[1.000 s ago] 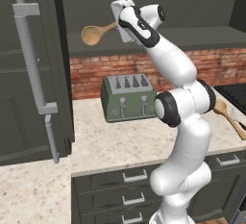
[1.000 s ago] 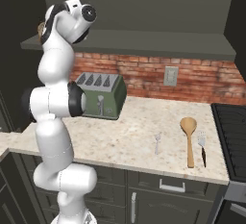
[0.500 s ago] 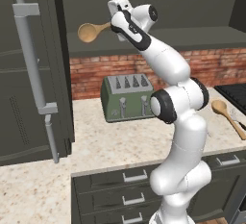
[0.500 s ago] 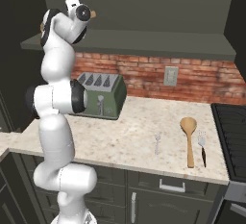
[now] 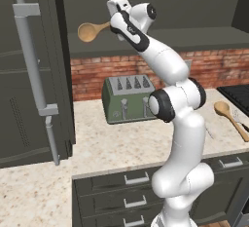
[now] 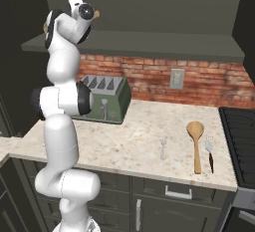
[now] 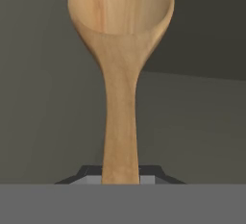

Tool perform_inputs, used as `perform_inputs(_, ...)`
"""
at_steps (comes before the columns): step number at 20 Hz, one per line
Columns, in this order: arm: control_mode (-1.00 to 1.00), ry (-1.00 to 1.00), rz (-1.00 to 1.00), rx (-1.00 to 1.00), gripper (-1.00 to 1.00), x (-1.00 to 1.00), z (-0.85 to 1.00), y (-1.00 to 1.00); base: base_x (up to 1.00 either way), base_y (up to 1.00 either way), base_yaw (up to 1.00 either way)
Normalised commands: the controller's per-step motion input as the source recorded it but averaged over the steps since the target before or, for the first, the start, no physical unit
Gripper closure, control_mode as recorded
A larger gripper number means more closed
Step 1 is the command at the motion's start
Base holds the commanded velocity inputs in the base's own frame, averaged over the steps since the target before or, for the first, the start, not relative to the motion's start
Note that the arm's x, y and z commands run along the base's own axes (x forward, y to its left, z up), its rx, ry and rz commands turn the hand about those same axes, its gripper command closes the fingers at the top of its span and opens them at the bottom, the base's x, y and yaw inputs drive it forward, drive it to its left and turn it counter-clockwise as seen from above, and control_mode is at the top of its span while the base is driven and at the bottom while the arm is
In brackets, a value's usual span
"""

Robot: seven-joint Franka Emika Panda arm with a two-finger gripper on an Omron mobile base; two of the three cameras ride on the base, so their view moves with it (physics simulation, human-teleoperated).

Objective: Organize the utensils by type. Pick up the wooden spoons from the counter and place them in the open cabinet. Then pick up the metallic utensils from the counter and place them in the open drawer.

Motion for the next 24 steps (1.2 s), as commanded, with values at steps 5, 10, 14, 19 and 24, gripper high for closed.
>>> perform_inputs(5, -1.0, 0.0, 0.0, -0.04, 1.0, 0.15, -0.38, 0.03, 0.0, 0.0, 0.0)
perform_inputs(10, -1.0, 0.0, 0.0, -0.03, 1.0, 0.15, -0.39, 0.0, 0.0, 0.0, 0.0)
perform_inputs(14, -1.0, 0.0, 0.0, -0.02, 1.0, 0.14, -0.38, 0.0, 0.0, 0.0, 0.0)
perform_inputs(19, -1.0, 0.0, -0.02, -0.01, 1.0, 0.23, -0.33, 0.01, 0.0, 0.0, 0.0)
perform_inputs(24, -1.0, 0.01, -0.03, 0.0, -1.0, 0.24, -0.33, 0.03, 0.0, 0.0, 0.0)
